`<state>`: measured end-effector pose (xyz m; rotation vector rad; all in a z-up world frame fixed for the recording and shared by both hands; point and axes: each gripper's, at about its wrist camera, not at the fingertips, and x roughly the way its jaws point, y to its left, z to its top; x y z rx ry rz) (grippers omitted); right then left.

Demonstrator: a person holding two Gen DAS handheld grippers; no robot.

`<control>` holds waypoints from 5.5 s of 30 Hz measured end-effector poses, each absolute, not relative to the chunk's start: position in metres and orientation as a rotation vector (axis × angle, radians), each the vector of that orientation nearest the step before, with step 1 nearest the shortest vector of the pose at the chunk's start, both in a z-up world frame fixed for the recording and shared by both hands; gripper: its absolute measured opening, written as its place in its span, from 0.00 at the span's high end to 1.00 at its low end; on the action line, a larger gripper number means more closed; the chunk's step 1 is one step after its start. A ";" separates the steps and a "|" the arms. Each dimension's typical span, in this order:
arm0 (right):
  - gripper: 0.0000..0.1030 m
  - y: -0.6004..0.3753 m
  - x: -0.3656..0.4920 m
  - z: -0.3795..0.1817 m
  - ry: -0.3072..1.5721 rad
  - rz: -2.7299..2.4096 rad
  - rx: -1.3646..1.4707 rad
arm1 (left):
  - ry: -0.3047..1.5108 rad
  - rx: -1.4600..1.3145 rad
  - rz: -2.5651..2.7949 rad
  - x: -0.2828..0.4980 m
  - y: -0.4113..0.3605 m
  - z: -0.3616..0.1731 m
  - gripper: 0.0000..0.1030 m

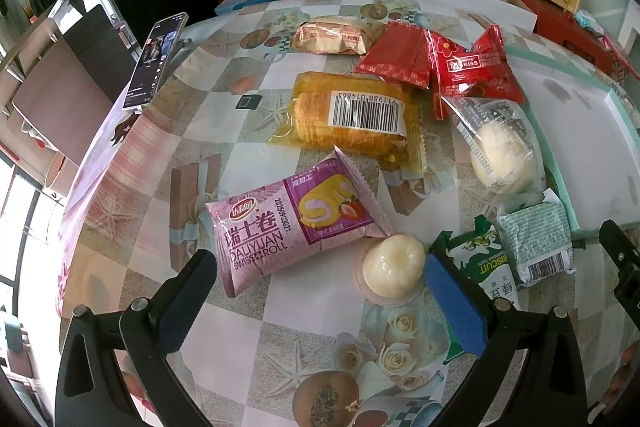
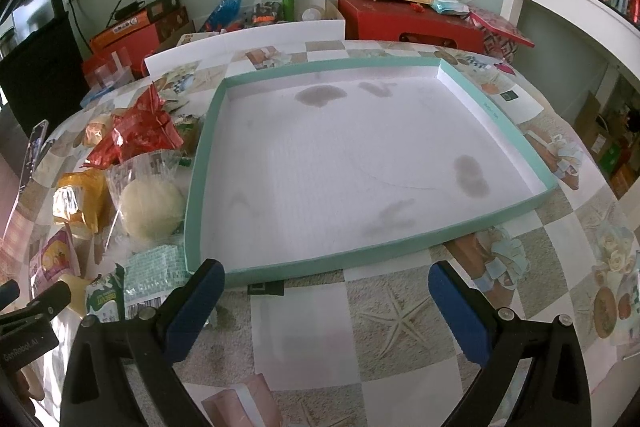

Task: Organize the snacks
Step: 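Move left tool toward green-white biscuit carton while right tool approaches mint-green packet, then close left tool on biscuit carton while right tool closes on mint-green packet, then lift carton with left tool while right tool lifts packet toward the tray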

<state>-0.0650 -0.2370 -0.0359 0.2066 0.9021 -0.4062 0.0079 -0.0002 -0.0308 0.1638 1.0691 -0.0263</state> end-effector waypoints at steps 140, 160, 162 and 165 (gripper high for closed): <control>0.43 -0.148 -0.049 -0.056 0.986 -0.003 0.071 | 1.230 -0.054 -0.291 0.005 -0.033 -0.047 0.59; 0.44 -0.153 -0.064 -0.015 0.848 0.016 0.112 | 1.128 -0.110 -0.341 -0.005 -0.013 -0.002 0.59; 0.44 -0.153 -0.067 -0.009 0.828 0.012 0.104 | 1.124 -0.114 -0.340 -0.005 -0.014 0.000 0.59; 0.44 -0.154 -0.069 -0.001 0.802 0.009 0.112 | 1.119 -0.118 -0.338 -0.005 -0.014 0.004 0.59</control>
